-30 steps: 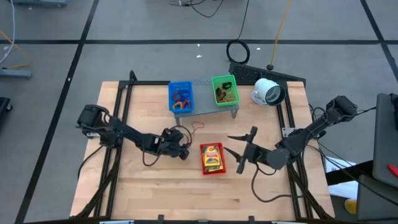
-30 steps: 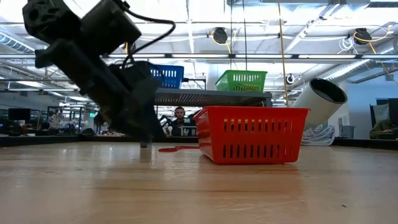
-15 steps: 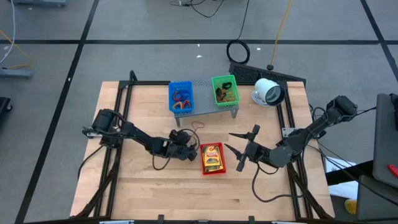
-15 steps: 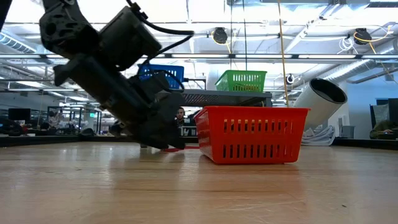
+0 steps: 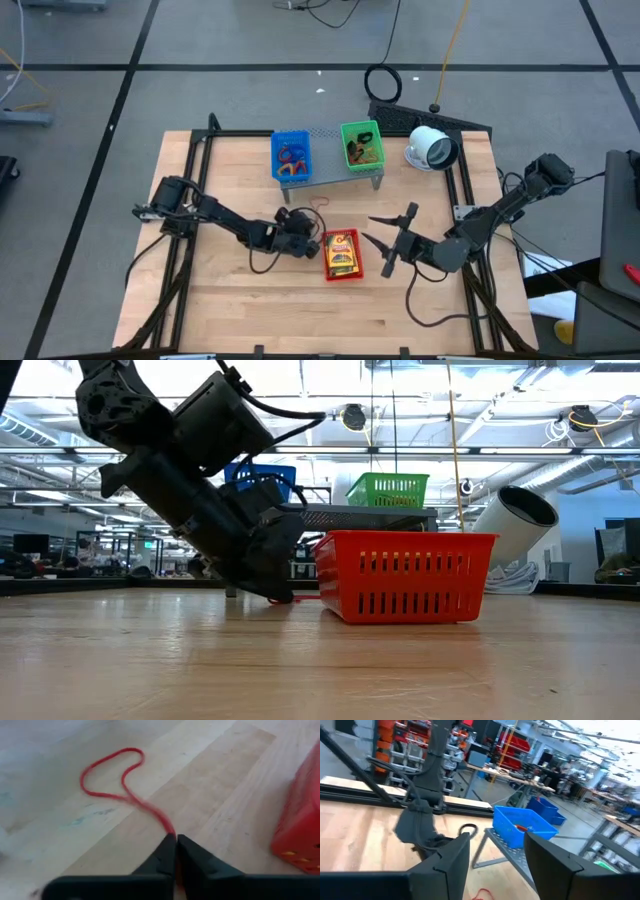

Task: Pick & Place Office Desk Supplies
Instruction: Put the red rubber band into the green bin on the shelf

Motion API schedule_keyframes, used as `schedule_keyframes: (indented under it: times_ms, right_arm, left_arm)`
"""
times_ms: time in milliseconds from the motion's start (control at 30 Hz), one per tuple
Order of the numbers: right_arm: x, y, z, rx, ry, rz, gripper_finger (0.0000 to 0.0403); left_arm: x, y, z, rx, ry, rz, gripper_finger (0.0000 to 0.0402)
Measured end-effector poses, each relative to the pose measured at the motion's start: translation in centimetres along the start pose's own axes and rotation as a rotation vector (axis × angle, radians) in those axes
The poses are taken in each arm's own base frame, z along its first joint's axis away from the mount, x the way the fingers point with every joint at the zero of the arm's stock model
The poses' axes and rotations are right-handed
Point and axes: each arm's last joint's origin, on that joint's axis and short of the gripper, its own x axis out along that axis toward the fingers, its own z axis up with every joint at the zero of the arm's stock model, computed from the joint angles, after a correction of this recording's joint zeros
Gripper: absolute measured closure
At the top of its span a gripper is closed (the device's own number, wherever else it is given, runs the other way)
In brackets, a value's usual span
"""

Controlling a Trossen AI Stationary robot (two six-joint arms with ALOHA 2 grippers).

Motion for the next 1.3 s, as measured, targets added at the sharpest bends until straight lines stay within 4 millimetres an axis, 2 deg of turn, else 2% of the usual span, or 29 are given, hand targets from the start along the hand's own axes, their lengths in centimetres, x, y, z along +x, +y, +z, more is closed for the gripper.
schedule_keyframes:
  times_ms: [333, 500, 733, 1067, 1300]
  right_arm:
    - [-0.1, -0.2, -0.1, -0.028, 0.016, -0.074, 0.023]
    - [-0.1, -0.3, -0.1, -0.045, 0.023, -0.103, 0.0232]
    - [-0.1, -0.3, -0.1, -0.045, 0.027, -0.12, 0.0232]
    - [-0.1, -0.3, -0.1, -0.044, 0.027, -0.12, 0.0232]
    - [-0.1, -0.3, -0.1, -0.044, 0.026, -0.118, 0.0232]
  left_arm:
    - [-0.8, -0.7, 0.5, 0.009, 0.023, -0.107, 0.0398]
    - [-2.7, -1.4, 1.5, 0.025, 0.049, -0.233, 0.0399]
    - [-6.6, -2.4, 3.4, 0.041, -0.057, -0.325, 0.04]
    - [-11.7, -2.5, 5.9, 0.072, -0.253, -0.366, 0.0401]
    - [-14.2, -2.0, 9.2, 0.088, -0.45, -0.426, 0.0401]
